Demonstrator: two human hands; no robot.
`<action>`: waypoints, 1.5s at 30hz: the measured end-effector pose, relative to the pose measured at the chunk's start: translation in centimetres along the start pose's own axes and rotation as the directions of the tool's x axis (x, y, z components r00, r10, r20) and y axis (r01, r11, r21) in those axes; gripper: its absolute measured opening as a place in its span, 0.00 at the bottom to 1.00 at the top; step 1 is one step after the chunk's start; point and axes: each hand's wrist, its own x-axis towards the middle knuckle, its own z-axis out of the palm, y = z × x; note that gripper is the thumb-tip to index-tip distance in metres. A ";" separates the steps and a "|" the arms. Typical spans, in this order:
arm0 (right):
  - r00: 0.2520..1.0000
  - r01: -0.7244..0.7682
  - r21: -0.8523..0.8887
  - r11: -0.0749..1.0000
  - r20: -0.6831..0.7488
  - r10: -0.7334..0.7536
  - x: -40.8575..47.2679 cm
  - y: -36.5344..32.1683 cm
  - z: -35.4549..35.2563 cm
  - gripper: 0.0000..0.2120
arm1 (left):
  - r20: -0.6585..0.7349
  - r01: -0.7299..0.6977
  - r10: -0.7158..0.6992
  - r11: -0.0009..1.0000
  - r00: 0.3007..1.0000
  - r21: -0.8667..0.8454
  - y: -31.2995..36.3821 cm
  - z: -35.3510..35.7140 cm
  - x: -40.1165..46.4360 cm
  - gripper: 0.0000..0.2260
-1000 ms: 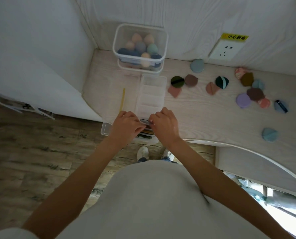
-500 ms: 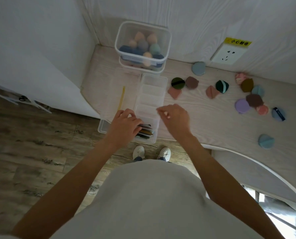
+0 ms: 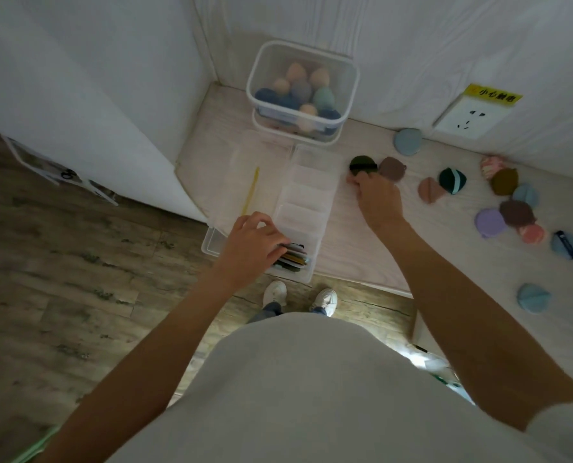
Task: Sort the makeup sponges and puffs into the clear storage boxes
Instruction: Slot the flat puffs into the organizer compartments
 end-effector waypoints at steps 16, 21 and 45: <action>0.941 0.255 0.139 0.957 -0.265 -0.213 -9.3 -7.2 0.6 0.03 | -0.092 -0.056 0.058 0.998 0.994 0.032 -0.7 0.1 -0.1 0.07; 0.890 0.384 -0.168 0.908 -0.194 -0.412 -8.4 -8.0 1.7 0.05 | -0.050 -0.032 0.034 0.999 0.998 0.042 -0.6 -0.1 0.1 0.08; 0.967 -0.169 0.342 0.924 -0.126 0.223 1.9 1.5 -0.2 0.12 | 0.037 -0.004 0.001 0.998 0.999 0.064 -0.1 -0.1 0.2 0.14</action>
